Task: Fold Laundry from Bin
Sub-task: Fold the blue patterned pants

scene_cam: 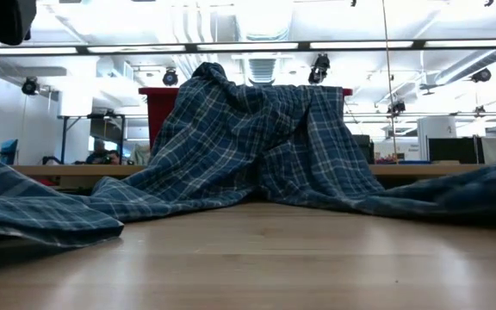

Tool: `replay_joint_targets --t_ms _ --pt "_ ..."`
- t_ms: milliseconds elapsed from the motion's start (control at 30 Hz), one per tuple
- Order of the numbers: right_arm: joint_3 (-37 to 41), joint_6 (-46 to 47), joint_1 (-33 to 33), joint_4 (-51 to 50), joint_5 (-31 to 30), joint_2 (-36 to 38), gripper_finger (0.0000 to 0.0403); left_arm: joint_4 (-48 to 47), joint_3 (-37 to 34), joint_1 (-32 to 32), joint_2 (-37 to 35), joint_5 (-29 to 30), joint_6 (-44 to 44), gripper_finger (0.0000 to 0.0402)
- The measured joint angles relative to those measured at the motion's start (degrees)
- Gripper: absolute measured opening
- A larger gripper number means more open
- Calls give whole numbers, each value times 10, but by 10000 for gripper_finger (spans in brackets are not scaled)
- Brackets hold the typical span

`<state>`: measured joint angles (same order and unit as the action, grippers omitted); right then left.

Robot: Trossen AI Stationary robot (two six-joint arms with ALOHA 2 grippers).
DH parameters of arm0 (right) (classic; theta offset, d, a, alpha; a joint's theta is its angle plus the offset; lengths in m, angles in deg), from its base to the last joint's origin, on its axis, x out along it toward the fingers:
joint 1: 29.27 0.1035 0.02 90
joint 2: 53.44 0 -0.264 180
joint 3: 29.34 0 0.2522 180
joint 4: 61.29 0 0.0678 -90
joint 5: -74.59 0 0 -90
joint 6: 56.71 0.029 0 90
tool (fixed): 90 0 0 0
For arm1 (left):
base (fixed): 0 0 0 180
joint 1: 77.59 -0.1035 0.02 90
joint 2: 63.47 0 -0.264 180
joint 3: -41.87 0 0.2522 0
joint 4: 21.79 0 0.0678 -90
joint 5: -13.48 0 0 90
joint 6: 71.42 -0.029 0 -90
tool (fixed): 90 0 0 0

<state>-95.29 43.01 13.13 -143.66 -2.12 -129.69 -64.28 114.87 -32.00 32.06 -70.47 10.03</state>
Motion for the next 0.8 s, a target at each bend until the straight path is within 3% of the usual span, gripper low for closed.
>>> replay_joint_targets --t_ms 167,300,433,567,800 --pt "14 1 1 -41 65 32 35 -2 0 0 0 22 0 261" --pt "-2 12 1 -28 54 59 94 -2 -1 0 0 24 0 261" --pt "-39 1 13 53 28 61 157 -1 -1 0 0 24 0 261" --pt "-59 -54 35 114 8 25 192 -2 -1 0 0 33 0 261" --pt "-53 -215 39 153 7 -110 188 -4 -1 0 0 55 -9 261"
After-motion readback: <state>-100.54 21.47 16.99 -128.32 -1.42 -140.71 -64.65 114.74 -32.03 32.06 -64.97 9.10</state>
